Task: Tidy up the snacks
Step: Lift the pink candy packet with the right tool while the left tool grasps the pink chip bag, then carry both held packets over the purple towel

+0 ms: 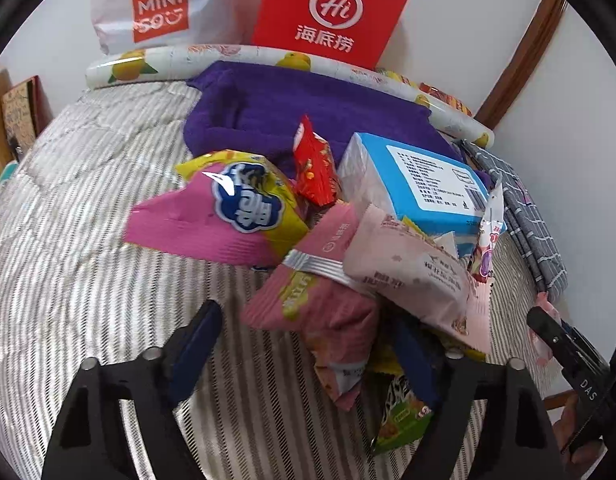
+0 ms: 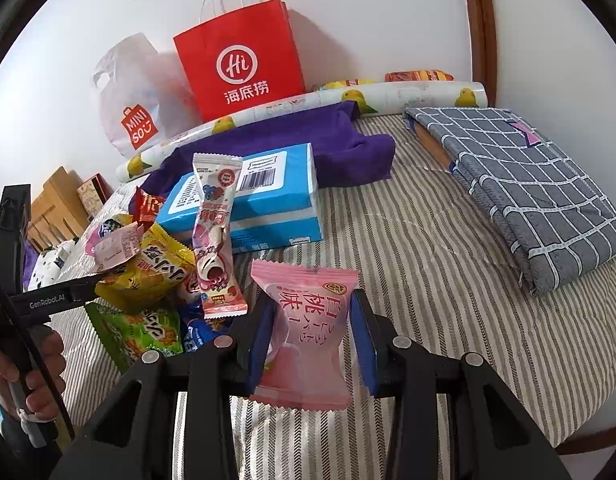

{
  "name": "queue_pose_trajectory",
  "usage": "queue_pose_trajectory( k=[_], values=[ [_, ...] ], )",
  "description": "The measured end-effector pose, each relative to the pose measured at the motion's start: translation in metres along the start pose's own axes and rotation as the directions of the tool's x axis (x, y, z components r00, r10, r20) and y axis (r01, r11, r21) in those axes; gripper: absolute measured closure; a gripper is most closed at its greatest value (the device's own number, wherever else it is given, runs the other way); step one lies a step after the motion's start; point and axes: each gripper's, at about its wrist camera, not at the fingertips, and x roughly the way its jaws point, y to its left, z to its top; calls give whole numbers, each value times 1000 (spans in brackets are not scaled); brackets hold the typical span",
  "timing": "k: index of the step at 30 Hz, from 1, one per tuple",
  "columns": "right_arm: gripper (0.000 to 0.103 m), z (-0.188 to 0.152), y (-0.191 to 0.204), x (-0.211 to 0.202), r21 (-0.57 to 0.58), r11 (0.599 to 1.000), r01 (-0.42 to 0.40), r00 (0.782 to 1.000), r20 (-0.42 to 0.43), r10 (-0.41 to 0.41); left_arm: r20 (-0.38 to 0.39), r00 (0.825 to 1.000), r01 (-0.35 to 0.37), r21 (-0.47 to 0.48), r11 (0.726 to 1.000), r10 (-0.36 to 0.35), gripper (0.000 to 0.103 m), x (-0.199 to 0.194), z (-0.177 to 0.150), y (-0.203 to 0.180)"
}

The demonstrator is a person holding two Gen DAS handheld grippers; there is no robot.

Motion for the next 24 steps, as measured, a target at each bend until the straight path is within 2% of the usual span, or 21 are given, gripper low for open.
queue_pose_trajectory(
  k=[3, 6, 7, 8, 13, 24],
  values=[
    [65, 2, 1, 3, -1, 1000, 3, 1000, -6, -3, -6, 1000, 11, 3, 1000, -11, 34, 4, 2, -2],
    [65, 5, 2, 6, -2, 1000, 6, 1000, -8, -6, -18, 999, 47, 3, 999, -47, 48, 7, 3, -1],
    [65, 6, 3, 7, -3, 1000, 7, 1000, -8, -7, -21, 997, 69, 2, 998, -69, 56, 7, 4, -1],
    [65, 7, 3, 7, -4, 1000, 8, 1000, -8, -8, -25, 996, 86, -1, 996, -86, 59, 7, 4, -1],
    [65, 10, 8, 6, -10, 1000, 7, 1000, -2, -7, -6, 997, 74, 11, 997, -74, 66, -1, 5, -1],
    [65, 14, 21, -9, -27, 1000, 5, 1000, 23, -4, 64, 996, 62, -10, 998, -62, 68, -40, 9, 13]
  ],
)
